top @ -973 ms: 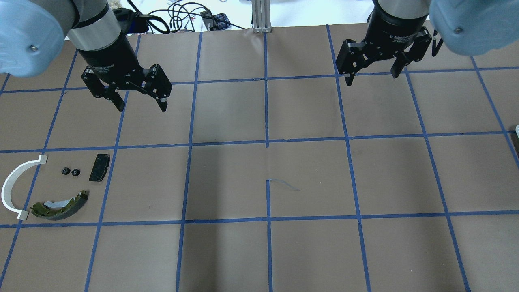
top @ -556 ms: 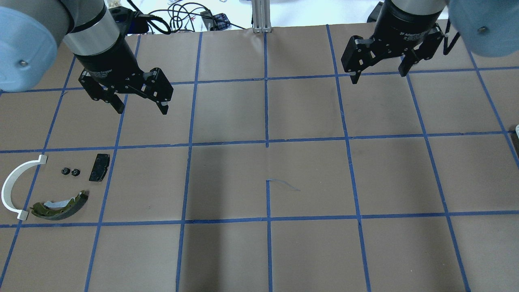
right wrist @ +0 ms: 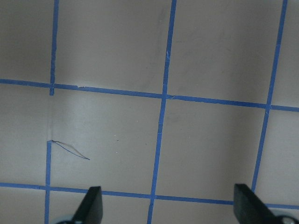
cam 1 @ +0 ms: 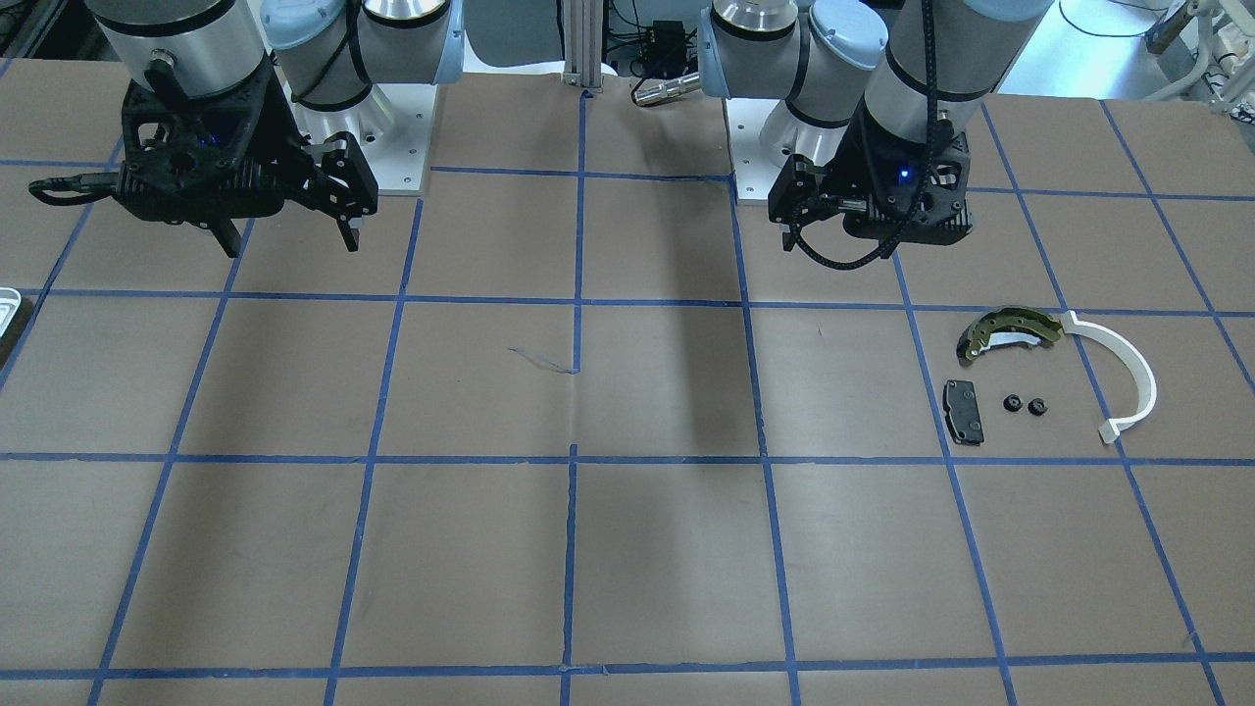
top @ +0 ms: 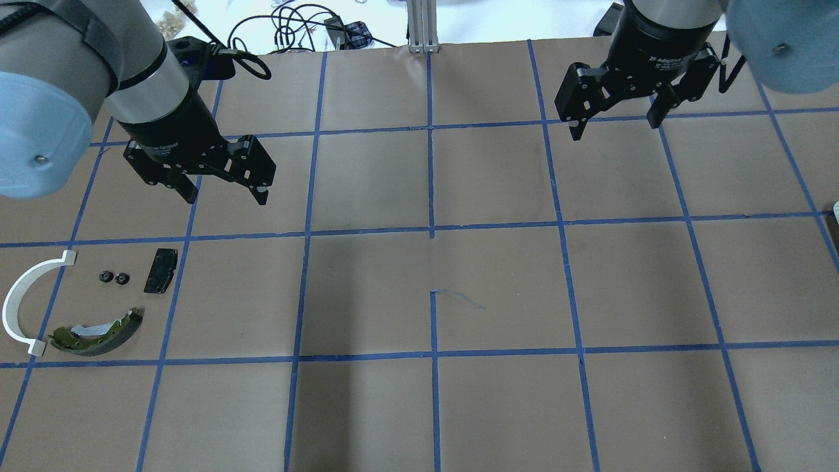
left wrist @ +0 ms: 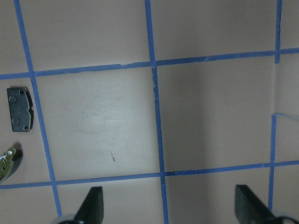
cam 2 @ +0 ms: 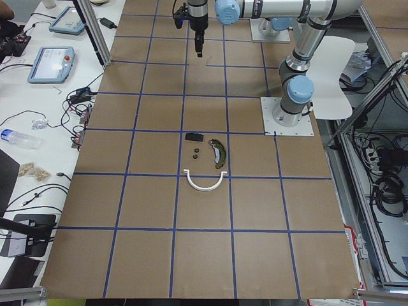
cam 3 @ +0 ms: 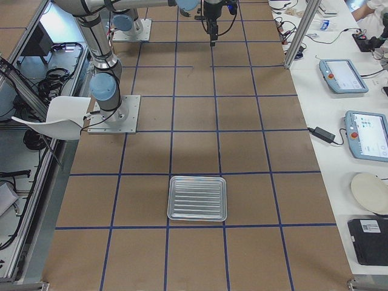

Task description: Place bearing gear from tray to pile

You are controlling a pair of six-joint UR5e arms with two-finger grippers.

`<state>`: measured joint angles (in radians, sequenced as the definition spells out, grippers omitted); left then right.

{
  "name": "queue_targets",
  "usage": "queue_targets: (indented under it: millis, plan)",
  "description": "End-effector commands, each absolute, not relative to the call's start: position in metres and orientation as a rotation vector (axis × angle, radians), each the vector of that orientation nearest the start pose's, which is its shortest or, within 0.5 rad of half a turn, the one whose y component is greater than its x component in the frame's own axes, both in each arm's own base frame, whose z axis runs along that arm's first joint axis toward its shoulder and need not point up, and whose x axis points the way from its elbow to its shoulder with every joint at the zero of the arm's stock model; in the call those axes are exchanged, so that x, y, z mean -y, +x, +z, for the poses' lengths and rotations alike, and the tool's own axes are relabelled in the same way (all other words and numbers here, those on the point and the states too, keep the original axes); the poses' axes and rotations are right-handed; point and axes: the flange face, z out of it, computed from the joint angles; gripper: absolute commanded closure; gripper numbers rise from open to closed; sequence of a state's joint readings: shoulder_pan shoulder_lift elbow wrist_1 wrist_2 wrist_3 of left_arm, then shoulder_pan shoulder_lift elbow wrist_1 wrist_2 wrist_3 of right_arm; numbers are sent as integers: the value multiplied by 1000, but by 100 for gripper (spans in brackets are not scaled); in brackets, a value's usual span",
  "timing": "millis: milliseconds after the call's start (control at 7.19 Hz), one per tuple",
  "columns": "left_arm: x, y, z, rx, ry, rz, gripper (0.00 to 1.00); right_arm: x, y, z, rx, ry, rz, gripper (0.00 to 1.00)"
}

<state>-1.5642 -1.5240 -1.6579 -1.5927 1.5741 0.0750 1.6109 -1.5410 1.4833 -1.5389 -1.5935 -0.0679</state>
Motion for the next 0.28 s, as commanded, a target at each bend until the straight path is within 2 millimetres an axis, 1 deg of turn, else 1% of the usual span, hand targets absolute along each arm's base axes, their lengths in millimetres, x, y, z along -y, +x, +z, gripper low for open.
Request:
queue_targets:
  millis: [0, 139]
  plan:
    - [461, -127, 469, -3134, 99, 94, 0, 503, 143, 513, -3160, -150, -40, 0]
    - [462, -125, 469, -3132, 94, 94, 0, 504, 140, 513, -3159, -143, -43, 0]
